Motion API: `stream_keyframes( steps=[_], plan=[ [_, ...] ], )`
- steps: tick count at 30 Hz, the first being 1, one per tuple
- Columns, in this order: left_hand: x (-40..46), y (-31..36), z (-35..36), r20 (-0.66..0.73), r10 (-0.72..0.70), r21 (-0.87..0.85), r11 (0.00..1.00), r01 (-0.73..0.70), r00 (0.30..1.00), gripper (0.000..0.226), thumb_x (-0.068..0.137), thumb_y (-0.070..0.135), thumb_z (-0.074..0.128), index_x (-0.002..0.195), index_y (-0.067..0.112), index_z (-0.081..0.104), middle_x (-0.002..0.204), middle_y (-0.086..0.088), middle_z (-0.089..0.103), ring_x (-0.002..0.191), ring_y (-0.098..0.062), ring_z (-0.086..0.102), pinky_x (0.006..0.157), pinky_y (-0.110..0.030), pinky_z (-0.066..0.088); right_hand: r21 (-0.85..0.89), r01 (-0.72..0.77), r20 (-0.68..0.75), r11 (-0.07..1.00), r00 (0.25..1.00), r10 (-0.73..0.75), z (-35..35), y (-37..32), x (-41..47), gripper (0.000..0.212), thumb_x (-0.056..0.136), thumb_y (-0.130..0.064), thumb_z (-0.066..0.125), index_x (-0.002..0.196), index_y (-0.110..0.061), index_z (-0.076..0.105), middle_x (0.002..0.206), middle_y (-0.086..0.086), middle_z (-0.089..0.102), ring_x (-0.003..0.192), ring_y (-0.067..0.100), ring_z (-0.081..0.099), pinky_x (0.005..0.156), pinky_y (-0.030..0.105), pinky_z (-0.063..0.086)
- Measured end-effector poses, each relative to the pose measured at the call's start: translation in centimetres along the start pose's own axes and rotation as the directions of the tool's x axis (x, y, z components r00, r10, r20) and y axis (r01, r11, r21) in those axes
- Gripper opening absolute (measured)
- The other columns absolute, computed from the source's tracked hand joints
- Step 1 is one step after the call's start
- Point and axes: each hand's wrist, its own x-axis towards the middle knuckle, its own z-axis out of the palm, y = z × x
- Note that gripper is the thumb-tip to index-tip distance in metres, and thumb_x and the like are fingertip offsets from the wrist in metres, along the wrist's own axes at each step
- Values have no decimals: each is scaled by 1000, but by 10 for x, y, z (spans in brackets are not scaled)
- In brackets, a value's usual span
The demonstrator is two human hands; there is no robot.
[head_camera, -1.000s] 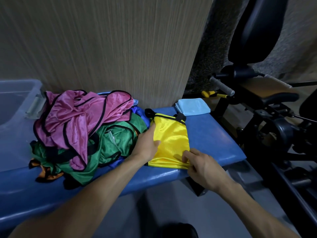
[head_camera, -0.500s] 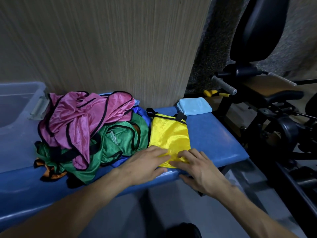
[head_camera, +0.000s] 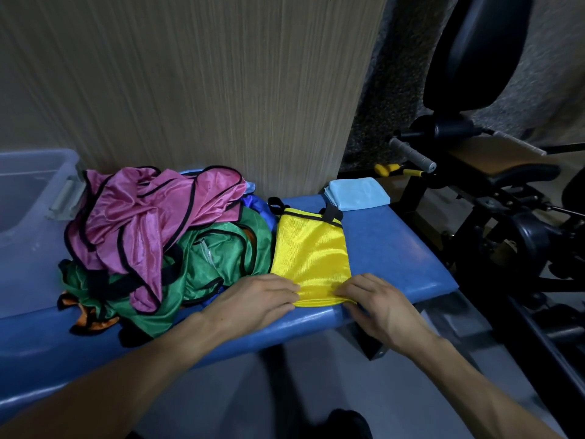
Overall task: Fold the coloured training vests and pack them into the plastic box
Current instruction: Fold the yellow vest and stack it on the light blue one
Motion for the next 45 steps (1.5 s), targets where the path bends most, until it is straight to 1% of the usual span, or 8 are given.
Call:
stream_keyframes(
  steps=[7,11,16,24,30,37,42,45],
  plan=[
    [0,12,-5,52,-140,11,990,139,989,35,103,38,52,133,21,60,125,7,67,111,-11,64,90,-32,56,-97,-111,-89,989,991,103,4,-15,16,21,84,-25,46,94,-20,64,90,-6,58,80,21,56,55,33,47],
    [5,17,-4,9,-210,-13,978,210,978,43,98,29,60,139,17,55,123,3,66,109,-14,61,90,-28,52,201,-249,-31,947,965,260,-3,-7,29,30,88,-37,45,105,-20,64,94,-15,55,87,12,52,71,34,49],
    [5,10,-2,-47,-266,-95,961,261,963,57,82,-13,58,134,8,59,119,-4,65,106,-12,55,96,-12,37,94,-117,76,989,991,110,-3,1,20,31,83,-32,53,113,-26,60,110,-11,54,95,14,49,82,31,46],
    [6,11,-4,-65,-546,-338,800,496,836,48,86,2,66,128,27,66,119,13,63,110,0,58,101,-23,47,177,-224,-99,958,965,244,12,-6,17,25,87,-29,49,104,-21,65,111,-10,53,94,19,50,83,44,49],
    [43,26,-33,-216,-689,-581,660,476,692,20,92,27,61,111,27,68,96,11,73,90,-12,68,86,-43,54,750,-297,-84,591,843,531,-41,-14,41,15,98,-15,60,102,-17,74,105,-1,75,106,11,67,95,38,51],
    [114,50,-111,-301,-545,-704,681,203,783,16,102,23,53,110,16,66,96,-13,69,88,-25,66,80,-45,52,948,-58,-180,314,714,677,-104,-30,66,24,103,-25,54,96,-6,66,95,12,64,90,28,59,81,41,47],
    [136,-4,-83,-41,-665,-771,495,400,745,36,92,31,54,95,-4,61,80,-11,55,78,-18,50,72,-35,36,941,-338,238,-10,640,731,-95,-14,79,22,103,-30,58,104,-12,70,103,9,76,87,24,74,79,41,60],
    [129,-43,-30,95,-806,-673,380,634,584,21,91,28,57,76,13,57,70,-2,43,70,-17,43,64,-33,28,807,-590,409,33,599,688,-57,1,79,41,96,-36,68,132,-20,56,112,6,69,92,20,68,78,37,56]
  ],
)
